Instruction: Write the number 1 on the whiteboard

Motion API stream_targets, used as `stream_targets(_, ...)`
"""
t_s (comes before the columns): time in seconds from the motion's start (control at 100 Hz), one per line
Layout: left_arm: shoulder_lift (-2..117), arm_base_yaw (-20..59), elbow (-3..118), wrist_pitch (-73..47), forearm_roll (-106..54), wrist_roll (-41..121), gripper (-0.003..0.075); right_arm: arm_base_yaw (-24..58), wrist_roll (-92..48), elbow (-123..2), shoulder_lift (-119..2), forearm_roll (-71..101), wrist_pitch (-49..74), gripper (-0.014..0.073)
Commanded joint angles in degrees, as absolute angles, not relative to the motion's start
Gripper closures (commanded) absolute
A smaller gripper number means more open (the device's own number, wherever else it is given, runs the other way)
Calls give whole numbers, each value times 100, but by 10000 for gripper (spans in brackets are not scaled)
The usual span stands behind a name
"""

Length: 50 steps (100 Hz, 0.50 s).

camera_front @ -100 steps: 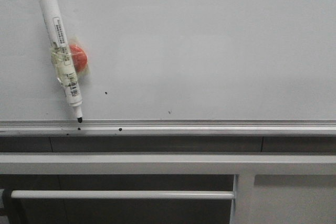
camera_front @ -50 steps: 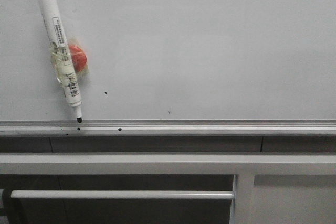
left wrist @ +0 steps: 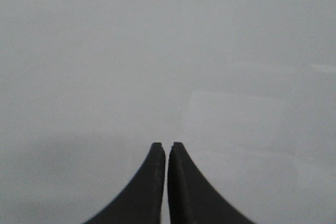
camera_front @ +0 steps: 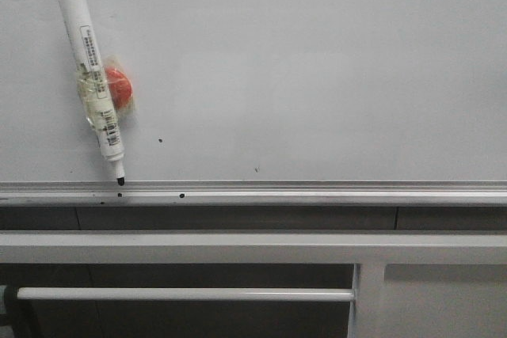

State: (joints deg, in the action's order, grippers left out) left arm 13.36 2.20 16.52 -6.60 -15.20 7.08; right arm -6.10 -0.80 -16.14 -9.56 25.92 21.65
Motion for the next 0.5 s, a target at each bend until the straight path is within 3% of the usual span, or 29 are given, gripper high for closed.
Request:
stream_targets(0.0, 1783, 264, 2172, -230, -1515, 745, 741, -602, -209, -2152, -1388, 2634, 2110, 646)
stream_targets(0.16, 2209, 293, 2263, -253, -1583, 745, 703, -602, -209, -2188, -1791, 2620, 1981, 646)
stream_targets(0.23, 2262, 341, 2263, -348, -1583, 745, 601, -602, -209, -2188, -1837, 2620, 2142, 646)
stream_targets(0.35, 2268, 417, 2263, -387, -1715, 734, 325, -602, -209, -2188, -1837, 2641, 2310, 646)
stream_targets(0.4, 2268, 417, 2263, -366, -1715, 734, 272, -602, -209, -2188, -1837, 2641, 2310, 646)
stream_targets(0.49, 2297, 417, 2237, -200, -1715, 734, 271, -602, -209, -2188, -1837, 2641, 2225, 646)
